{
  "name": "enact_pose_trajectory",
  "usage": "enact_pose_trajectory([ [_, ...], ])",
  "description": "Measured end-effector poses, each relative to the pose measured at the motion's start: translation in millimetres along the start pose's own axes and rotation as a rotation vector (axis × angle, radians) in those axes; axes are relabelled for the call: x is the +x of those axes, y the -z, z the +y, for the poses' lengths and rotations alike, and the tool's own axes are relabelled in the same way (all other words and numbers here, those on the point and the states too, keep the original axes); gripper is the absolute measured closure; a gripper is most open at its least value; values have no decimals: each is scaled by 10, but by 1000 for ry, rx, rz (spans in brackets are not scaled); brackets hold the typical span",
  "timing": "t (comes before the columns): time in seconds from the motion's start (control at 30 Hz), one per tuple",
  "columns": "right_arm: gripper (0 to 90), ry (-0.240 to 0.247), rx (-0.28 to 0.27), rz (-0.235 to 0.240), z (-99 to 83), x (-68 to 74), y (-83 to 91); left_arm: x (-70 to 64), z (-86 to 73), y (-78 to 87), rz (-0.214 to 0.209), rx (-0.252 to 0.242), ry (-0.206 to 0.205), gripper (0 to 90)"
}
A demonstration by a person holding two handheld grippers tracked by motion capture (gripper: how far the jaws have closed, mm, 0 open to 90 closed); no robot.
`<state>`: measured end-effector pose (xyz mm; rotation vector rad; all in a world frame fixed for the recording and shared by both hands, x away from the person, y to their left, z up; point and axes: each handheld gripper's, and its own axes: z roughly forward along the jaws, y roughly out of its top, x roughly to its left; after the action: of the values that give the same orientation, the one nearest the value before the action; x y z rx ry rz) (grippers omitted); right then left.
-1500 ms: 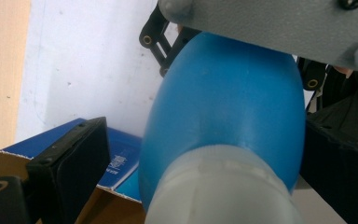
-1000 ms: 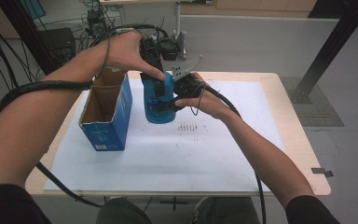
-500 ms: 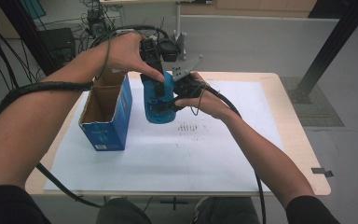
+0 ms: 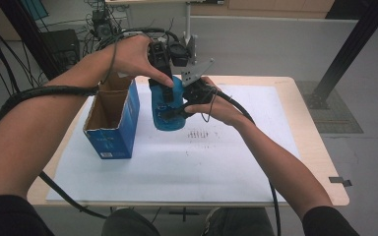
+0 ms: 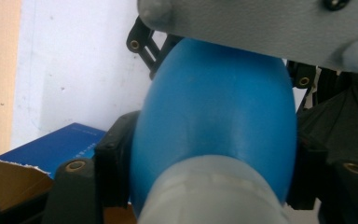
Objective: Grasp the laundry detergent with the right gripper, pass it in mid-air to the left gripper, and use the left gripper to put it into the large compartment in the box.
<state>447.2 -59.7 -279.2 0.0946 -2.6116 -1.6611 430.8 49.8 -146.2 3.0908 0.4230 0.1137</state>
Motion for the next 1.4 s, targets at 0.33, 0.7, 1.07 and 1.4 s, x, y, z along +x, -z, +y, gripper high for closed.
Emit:
enact_pose_trajectory([
  [0.33,435,15,13,1,-4,4,-26,-6,-9,-18,-12,27,-2,357],
  [0.7,433,24,13,-4,-6,0,-39,-15,-3,-15,-5,34,-2,358],
  [1.07,429,0,9,16,-9,19,-45,-16,-5,-30,-10,37,0,360],
  [1.4,426,0,17,20,-21,18,-66,-6,-11,-53,-20,48,1,363],
])
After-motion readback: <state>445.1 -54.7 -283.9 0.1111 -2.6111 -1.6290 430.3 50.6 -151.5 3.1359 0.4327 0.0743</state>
